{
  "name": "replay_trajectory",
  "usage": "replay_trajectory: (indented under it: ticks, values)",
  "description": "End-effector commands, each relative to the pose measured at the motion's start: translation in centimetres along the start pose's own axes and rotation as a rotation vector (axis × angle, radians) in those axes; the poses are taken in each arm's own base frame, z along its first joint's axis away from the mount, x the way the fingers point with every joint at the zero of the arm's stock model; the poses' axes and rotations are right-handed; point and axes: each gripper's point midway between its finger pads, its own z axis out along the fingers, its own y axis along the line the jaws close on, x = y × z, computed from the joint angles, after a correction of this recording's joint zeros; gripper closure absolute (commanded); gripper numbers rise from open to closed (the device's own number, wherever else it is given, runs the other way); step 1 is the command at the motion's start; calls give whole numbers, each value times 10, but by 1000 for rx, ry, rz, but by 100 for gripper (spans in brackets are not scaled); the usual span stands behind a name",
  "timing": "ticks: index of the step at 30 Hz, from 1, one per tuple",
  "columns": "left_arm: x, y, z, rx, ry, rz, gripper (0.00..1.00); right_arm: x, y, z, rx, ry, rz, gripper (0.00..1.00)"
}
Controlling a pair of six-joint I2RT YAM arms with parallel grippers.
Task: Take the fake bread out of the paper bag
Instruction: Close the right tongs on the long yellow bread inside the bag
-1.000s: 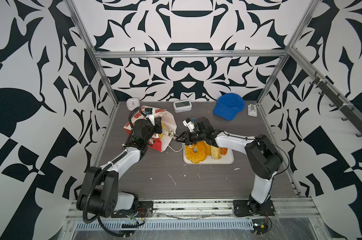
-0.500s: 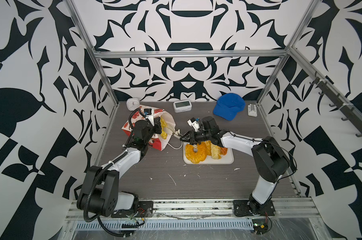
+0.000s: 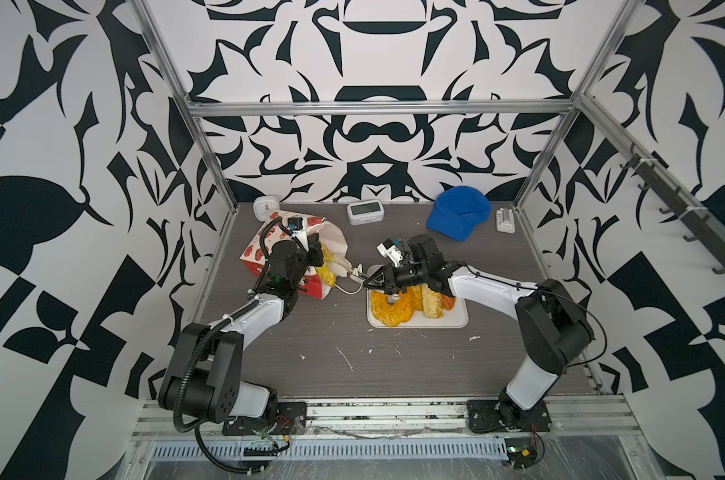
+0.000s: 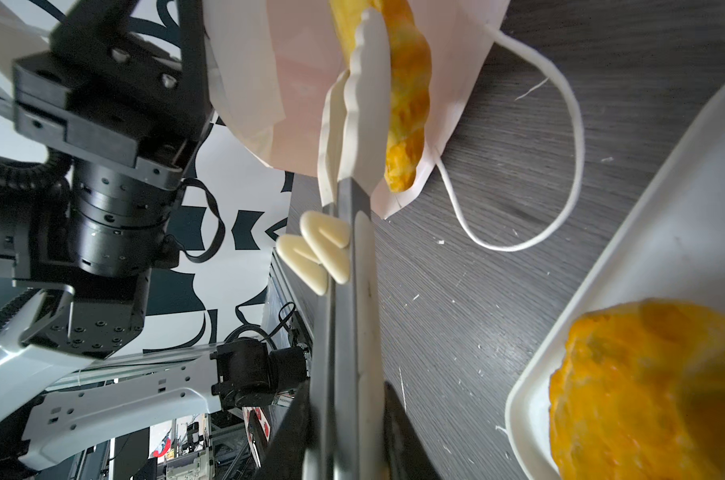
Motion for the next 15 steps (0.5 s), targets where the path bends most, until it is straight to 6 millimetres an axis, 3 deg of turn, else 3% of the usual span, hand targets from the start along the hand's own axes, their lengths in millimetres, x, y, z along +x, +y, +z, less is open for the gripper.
replay_trajectory:
  ticks: [1,6,10,15]
  values:
    - [-3,-3,1,23,-29,-23,100,-13,8,6,-55,-8,-67,100]
    - [-8,-9,-3,52,-35,-20,100,-21,-6,24,-87,5,-40,100]
    - [-12,-12,-6,61,-40,-12,100,-28,-5,30,-121,0,-24,100]
    - [-13,-11,-8,60,-40,-9,100,-29,-1,30,-135,19,-30,90]
